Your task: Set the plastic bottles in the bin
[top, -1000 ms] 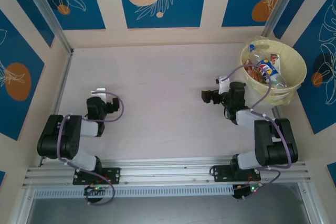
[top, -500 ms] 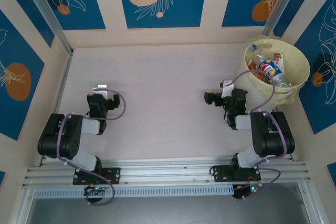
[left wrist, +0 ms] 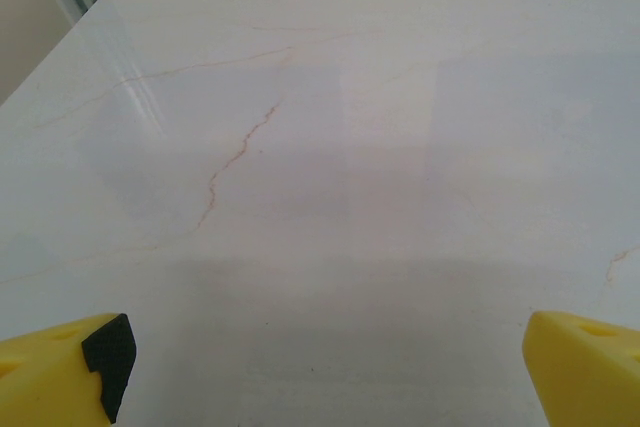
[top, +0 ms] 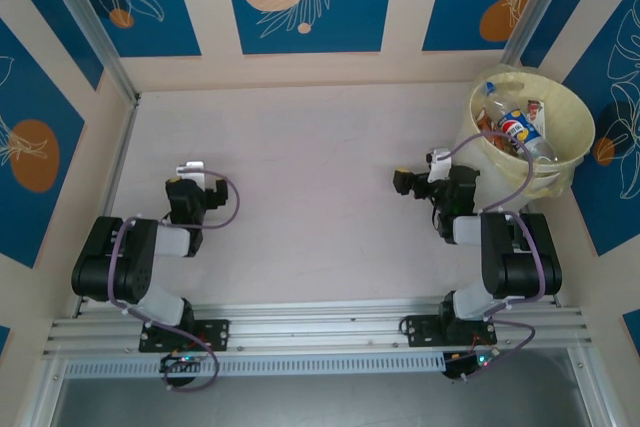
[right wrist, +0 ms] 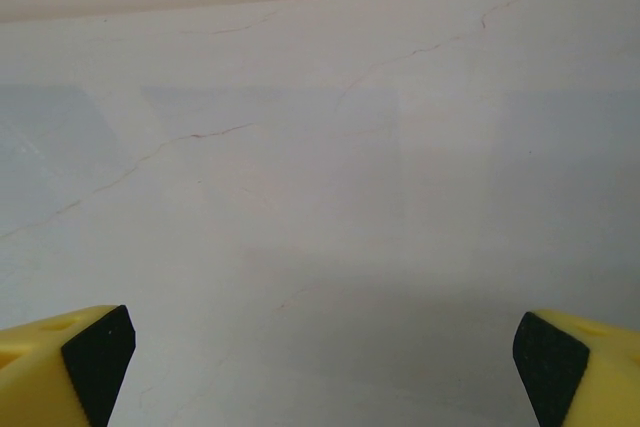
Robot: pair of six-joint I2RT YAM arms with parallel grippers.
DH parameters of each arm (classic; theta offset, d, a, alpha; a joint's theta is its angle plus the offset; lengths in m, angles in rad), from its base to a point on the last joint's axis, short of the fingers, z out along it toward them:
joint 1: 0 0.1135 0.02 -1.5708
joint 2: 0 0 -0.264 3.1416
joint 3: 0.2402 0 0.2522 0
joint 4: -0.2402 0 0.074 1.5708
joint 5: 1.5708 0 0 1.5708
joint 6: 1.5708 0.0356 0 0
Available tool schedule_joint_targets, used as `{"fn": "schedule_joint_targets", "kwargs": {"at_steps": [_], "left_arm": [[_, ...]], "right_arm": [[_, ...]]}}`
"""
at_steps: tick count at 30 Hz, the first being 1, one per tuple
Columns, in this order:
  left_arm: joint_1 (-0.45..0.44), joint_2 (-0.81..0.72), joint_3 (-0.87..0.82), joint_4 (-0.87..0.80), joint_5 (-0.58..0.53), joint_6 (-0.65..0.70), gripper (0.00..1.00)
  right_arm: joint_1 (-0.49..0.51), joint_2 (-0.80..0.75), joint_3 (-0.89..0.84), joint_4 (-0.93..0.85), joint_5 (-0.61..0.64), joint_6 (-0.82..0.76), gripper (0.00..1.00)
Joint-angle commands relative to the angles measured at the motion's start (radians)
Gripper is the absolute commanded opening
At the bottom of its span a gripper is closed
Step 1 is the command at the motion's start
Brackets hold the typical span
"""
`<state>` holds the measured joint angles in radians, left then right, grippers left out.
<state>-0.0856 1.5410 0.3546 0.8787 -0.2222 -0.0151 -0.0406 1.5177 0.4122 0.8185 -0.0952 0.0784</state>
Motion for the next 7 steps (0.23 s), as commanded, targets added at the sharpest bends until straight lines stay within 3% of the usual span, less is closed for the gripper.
{"fn": "schedule_joint_targets", "kwargs": {"at_steps": [1,7], "left_arm": [[-0.006,0.002,0.023,0.007,-0.012,0.018,1.0],[-0.006,-0.004,0.011,0.023,-0.008,0.021,1.0]], "right_arm": [[-0.005,0.007,-0.01,0.016,-0.023,0.001,0.99],[-0.005,0.006,-0.009,0.017,-0.021,0.001,0.99]]}}
